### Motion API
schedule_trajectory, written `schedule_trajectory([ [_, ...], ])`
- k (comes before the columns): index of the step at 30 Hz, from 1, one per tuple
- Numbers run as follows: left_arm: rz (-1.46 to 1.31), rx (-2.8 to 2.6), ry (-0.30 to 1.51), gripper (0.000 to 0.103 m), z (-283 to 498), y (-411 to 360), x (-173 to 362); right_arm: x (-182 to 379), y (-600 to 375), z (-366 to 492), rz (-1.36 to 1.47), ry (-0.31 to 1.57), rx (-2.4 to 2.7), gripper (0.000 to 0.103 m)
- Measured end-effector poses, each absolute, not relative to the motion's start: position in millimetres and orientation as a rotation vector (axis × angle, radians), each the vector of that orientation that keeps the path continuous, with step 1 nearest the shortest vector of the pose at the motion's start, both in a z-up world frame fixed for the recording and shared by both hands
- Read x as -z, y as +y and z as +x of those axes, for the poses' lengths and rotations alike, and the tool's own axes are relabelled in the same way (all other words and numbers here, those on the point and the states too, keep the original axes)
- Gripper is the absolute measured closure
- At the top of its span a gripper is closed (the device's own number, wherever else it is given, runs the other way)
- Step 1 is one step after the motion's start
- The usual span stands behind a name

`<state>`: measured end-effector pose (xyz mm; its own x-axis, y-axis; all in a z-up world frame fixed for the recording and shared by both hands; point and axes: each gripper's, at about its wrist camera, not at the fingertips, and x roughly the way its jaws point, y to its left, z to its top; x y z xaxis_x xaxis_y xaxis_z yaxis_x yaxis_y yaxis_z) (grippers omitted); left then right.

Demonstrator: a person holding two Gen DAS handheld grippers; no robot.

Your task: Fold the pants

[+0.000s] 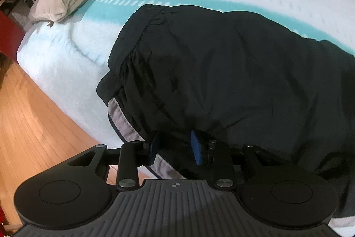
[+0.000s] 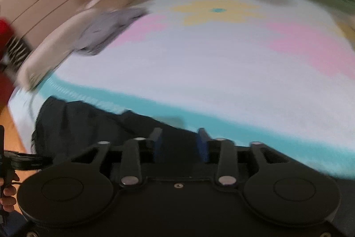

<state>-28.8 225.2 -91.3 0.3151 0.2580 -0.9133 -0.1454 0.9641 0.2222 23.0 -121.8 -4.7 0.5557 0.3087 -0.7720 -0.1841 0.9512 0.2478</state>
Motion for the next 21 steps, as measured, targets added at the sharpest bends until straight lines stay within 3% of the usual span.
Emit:
schedule_trajectory([
  [11,0.092,-0.243,1.123,0.073,-16,214,47,58,-44,84,0.008,1.0,-0.413,0.047],
  [18,0.057,-0.267,1.157,0.073,15,215,65,86,-37,90,-0.018,1.053,-0.44,0.045],
  [19,0.052,-0.271,1.177,0.073,17,217,71,86,-36,85,-0.035,1.045,-0.457,0.047],
  [21,0.06,-0.285,1.203,0.073,17,220,83,84,-32,73,-0.091,1.012,-0.487,0.076],
])
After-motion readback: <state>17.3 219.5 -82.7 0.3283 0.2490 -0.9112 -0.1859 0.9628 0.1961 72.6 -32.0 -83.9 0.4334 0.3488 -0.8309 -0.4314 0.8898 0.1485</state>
